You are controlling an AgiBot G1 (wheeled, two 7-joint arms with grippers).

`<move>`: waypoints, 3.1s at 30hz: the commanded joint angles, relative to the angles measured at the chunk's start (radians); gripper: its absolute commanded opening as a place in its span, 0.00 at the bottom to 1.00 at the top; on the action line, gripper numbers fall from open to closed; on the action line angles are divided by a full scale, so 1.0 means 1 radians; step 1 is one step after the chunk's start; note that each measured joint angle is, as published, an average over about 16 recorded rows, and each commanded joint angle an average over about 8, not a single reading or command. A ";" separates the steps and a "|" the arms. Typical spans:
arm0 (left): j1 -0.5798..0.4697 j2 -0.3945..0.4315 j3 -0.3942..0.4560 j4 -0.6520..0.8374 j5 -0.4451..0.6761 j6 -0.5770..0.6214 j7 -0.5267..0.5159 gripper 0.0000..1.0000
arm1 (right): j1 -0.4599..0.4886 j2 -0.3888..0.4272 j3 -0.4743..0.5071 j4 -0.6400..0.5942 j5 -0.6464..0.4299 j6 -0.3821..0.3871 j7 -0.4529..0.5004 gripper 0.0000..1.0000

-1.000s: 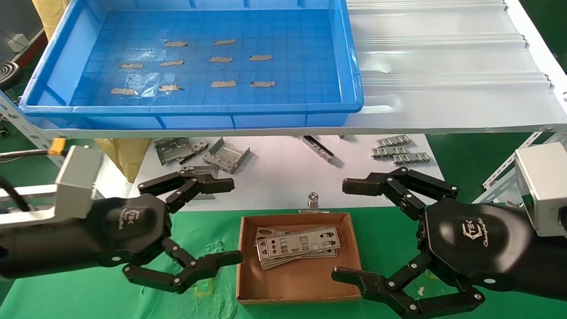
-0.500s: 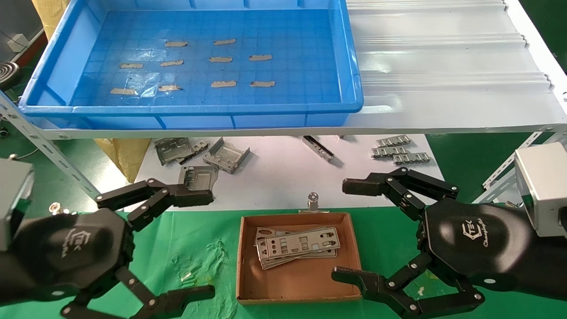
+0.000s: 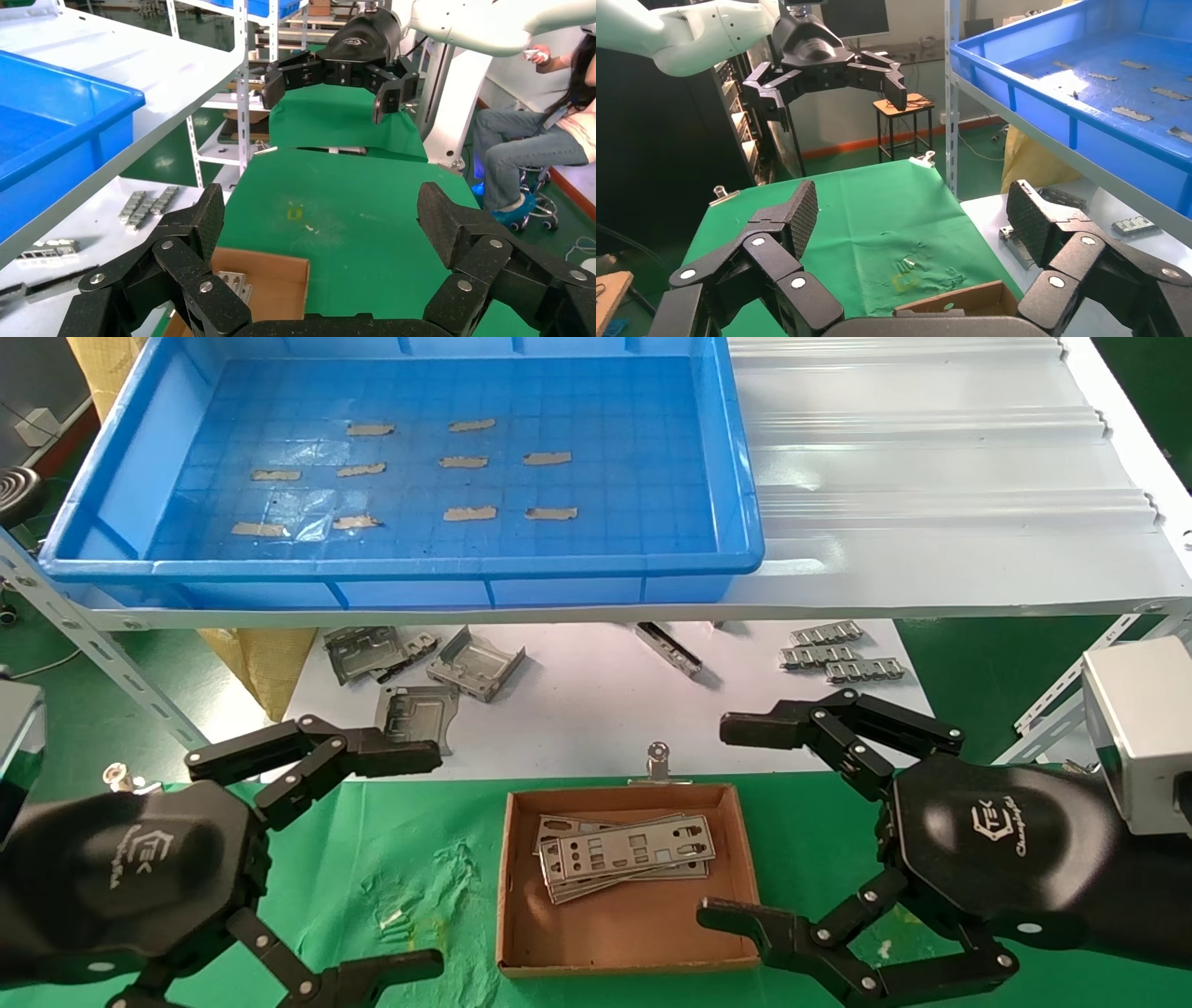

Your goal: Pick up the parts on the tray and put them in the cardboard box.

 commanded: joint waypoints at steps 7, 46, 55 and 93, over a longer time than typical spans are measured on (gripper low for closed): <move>-0.005 0.006 0.006 0.011 0.003 0.001 0.002 1.00 | 0.000 0.000 0.000 0.000 0.000 0.000 0.000 1.00; -0.010 0.012 0.011 0.022 0.008 0.003 0.005 1.00 | 0.000 0.000 0.000 0.000 0.000 0.000 0.000 1.00; -0.011 0.012 0.011 0.022 0.008 0.003 0.005 1.00 | 0.000 0.000 0.000 0.000 0.000 0.000 0.000 1.00; -0.011 0.012 0.011 0.022 0.008 0.003 0.005 1.00 | 0.000 0.000 0.000 0.000 0.000 0.000 0.000 1.00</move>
